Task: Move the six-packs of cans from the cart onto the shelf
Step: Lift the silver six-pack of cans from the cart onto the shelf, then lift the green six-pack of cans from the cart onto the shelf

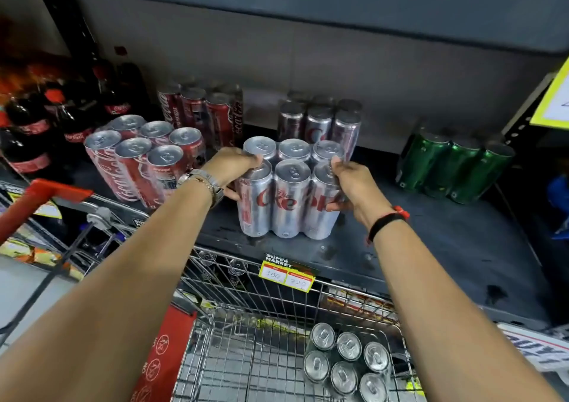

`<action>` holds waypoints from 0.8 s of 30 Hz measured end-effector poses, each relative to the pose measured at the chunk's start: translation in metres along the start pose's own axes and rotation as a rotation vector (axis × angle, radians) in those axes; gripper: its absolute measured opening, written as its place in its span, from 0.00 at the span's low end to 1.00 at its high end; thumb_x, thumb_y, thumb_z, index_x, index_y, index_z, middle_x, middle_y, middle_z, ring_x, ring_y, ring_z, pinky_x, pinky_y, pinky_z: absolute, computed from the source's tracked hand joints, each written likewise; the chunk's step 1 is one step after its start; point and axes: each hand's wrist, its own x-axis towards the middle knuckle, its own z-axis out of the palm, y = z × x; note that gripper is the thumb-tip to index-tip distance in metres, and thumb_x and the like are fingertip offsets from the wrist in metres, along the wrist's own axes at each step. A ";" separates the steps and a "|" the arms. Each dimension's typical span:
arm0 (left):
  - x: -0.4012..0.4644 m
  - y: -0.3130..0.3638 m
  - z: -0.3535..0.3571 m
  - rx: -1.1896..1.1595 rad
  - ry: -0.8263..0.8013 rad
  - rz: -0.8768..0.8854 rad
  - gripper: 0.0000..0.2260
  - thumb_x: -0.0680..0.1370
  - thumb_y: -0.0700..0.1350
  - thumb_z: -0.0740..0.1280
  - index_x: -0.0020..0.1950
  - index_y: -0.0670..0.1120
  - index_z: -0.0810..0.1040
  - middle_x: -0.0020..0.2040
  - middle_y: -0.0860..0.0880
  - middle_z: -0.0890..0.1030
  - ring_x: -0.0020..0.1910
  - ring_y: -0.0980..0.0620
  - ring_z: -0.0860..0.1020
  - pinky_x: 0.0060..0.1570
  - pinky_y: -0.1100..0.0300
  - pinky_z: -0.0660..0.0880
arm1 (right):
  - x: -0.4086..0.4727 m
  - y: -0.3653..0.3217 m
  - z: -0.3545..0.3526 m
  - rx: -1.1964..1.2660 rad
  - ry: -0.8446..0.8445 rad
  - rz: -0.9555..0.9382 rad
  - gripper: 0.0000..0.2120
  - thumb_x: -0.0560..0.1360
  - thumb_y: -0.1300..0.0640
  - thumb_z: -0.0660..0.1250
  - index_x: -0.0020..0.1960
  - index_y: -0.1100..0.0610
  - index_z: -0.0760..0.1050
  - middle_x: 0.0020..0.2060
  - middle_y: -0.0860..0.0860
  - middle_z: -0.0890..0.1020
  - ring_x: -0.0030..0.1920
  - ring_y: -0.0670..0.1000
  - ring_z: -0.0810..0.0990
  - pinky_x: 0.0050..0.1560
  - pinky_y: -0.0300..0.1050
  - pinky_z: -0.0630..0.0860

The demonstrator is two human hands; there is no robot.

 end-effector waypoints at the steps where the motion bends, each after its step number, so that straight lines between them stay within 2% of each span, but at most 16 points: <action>1: -0.002 -0.005 0.000 -0.033 0.008 0.024 0.16 0.74 0.52 0.61 0.59 0.46 0.72 0.56 0.47 0.75 0.57 0.47 0.72 0.45 0.48 0.75 | -0.002 0.005 0.001 0.025 0.016 -0.002 0.22 0.77 0.45 0.56 0.65 0.56 0.68 0.57 0.54 0.76 0.37 0.54 0.80 0.42 0.54 0.81; 3: -0.011 -0.022 0.008 -0.106 0.103 0.091 0.22 0.75 0.59 0.56 0.63 0.48 0.69 0.57 0.49 0.75 0.59 0.47 0.72 0.53 0.46 0.74 | -0.017 0.026 0.003 0.013 0.139 -0.080 0.25 0.77 0.43 0.53 0.70 0.55 0.63 0.64 0.55 0.74 0.54 0.56 0.78 0.58 0.55 0.76; 4: -0.016 -0.037 0.016 -0.147 0.204 0.138 0.26 0.74 0.62 0.53 0.66 0.48 0.65 0.63 0.47 0.73 0.63 0.45 0.70 0.60 0.45 0.71 | -0.032 0.040 0.003 0.008 0.230 -0.161 0.25 0.77 0.43 0.53 0.69 0.56 0.63 0.66 0.54 0.73 0.60 0.55 0.75 0.63 0.50 0.71; 6: -0.038 -0.077 0.045 -0.150 0.392 0.271 0.33 0.72 0.65 0.49 0.71 0.46 0.54 0.73 0.44 0.62 0.71 0.46 0.60 0.71 0.49 0.58 | -0.069 0.078 0.002 0.012 0.367 -0.333 0.21 0.78 0.48 0.54 0.65 0.59 0.67 0.61 0.53 0.74 0.60 0.49 0.72 0.60 0.32 0.66; 7: -0.052 -0.101 0.063 -0.104 0.421 0.331 0.38 0.70 0.68 0.47 0.72 0.45 0.51 0.74 0.44 0.58 0.72 0.49 0.56 0.72 0.54 0.52 | -0.085 0.102 0.002 -0.012 0.379 -0.357 0.18 0.78 0.50 0.54 0.62 0.59 0.68 0.57 0.52 0.74 0.58 0.48 0.72 0.56 0.27 0.65; 8: -0.066 -0.125 0.080 -0.048 0.408 0.361 0.41 0.67 0.70 0.44 0.72 0.44 0.51 0.74 0.45 0.57 0.72 0.53 0.53 0.71 0.60 0.48 | -0.099 0.129 0.001 -0.054 0.358 -0.347 0.16 0.78 0.50 0.54 0.60 0.58 0.69 0.56 0.52 0.74 0.56 0.48 0.72 0.55 0.28 0.65; 11: -0.085 -0.186 0.125 0.128 0.299 0.365 0.41 0.69 0.69 0.42 0.70 0.41 0.55 0.72 0.43 0.62 0.68 0.55 0.57 0.64 0.71 0.46 | -0.117 0.215 -0.008 -0.219 0.261 -0.182 0.24 0.76 0.41 0.50 0.59 0.58 0.70 0.55 0.57 0.76 0.57 0.55 0.73 0.58 0.48 0.70; 12: -0.084 -0.201 0.137 0.174 0.259 0.336 0.37 0.71 0.66 0.46 0.70 0.40 0.57 0.70 0.41 0.65 0.68 0.53 0.60 0.65 0.70 0.50 | -0.116 0.243 -0.014 -0.274 0.250 -0.111 0.27 0.75 0.39 0.49 0.59 0.60 0.70 0.56 0.59 0.76 0.59 0.58 0.73 0.59 0.54 0.70; 14: -0.077 -0.227 0.158 0.288 0.112 0.246 0.28 0.75 0.58 0.53 0.69 0.41 0.60 0.69 0.40 0.68 0.68 0.46 0.65 0.67 0.58 0.60 | -0.115 0.282 -0.025 -0.337 0.239 0.081 0.28 0.75 0.42 0.51 0.62 0.63 0.68 0.60 0.63 0.73 0.63 0.63 0.69 0.62 0.55 0.67; 15: -0.073 -0.240 0.170 0.332 -0.007 0.184 0.27 0.76 0.57 0.53 0.69 0.42 0.59 0.69 0.40 0.67 0.68 0.44 0.65 0.67 0.53 0.61 | -0.115 0.297 -0.029 -0.360 0.227 0.177 0.29 0.75 0.43 0.52 0.65 0.64 0.66 0.63 0.64 0.71 0.65 0.63 0.67 0.64 0.55 0.65; 17: -0.064 -0.261 0.190 0.350 -0.221 0.015 0.42 0.67 0.70 0.47 0.70 0.42 0.56 0.71 0.39 0.63 0.69 0.42 0.62 0.68 0.48 0.62 | -0.110 0.323 -0.035 -0.373 0.213 0.331 0.31 0.74 0.45 0.56 0.69 0.65 0.60 0.69 0.66 0.63 0.69 0.64 0.60 0.69 0.59 0.61; 18: -0.059 -0.272 0.199 0.318 -0.279 -0.074 0.51 0.59 0.77 0.45 0.70 0.42 0.56 0.71 0.39 0.63 0.69 0.41 0.63 0.67 0.48 0.63 | -0.107 0.331 -0.038 -0.384 0.204 0.367 0.32 0.74 0.47 0.58 0.70 0.65 0.57 0.70 0.66 0.59 0.71 0.65 0.57 0.70 0.60 0.59; 19: -0.055 -0.281 0.204 0.262 -0.304 -0.136 0.55 0.55 0.79 0.47 0.70 0.42 0.57 0.71 0.39 0.64 0.69 0.40 0.64 0.67 0.49 0.64 | -0.105 0.333 -0.038 -0.389 0.203 0.383 0.32 0.74 0.49 0.60 0.71 0.65 0.55 0.71 0.67 0.56 0.71 0.66 0.56 0.70 0.59 0.59; 20: -0.051 -0.289 0.212 0.210 -0.318 -0.197 0.52 0.58 0.76 0.54 0.70 0.42 0.57 0.71 0.40 0.64 0.69 0.41 0.64 0.68 0.50 0.63 | -0.100 0.338 -0.040 -0.373 0.223 0.356 0.33 0.74 0.53 0.63 0.71 0.67 0.54 0.71 0.68 0.55 0.71 0.66 0.56 0.70 0.57 0.60; 22: -0.043 -0.302 0.224 0.095 -0.334 -0.258 0.36 0.70 0.59 0.65 0.70 0.41 0.57 0.65 0.41 0.69 0.64 0.46 0.68 0.67 0.55 0.63 | -0.091 0.350 -0.040 -0.307 0.293 0.355 0.36 0.72 0.55 0.67 0.71 0.68 0.51 0.71 0.68 0.54 0.70 0.66 0.57 0.68 0.53 0.61; 24: -0.035 -0.311 0.237 -0.062 -0.377 -0.253 0.28 0.71 0.47 0.68 0.66 0.45 0.60 0.49 0.49 0.72 0.48 0.60 0.75 0.54 0.68 0.72 | -0.084 0.362 -0.040 -0.216 0.284 0.425 0.41 0.68 0.48 0.72 0.70 0.65 0.55 0.70 0.66 0.60 0.70 0.64 0.60 0.70 0.57 0.62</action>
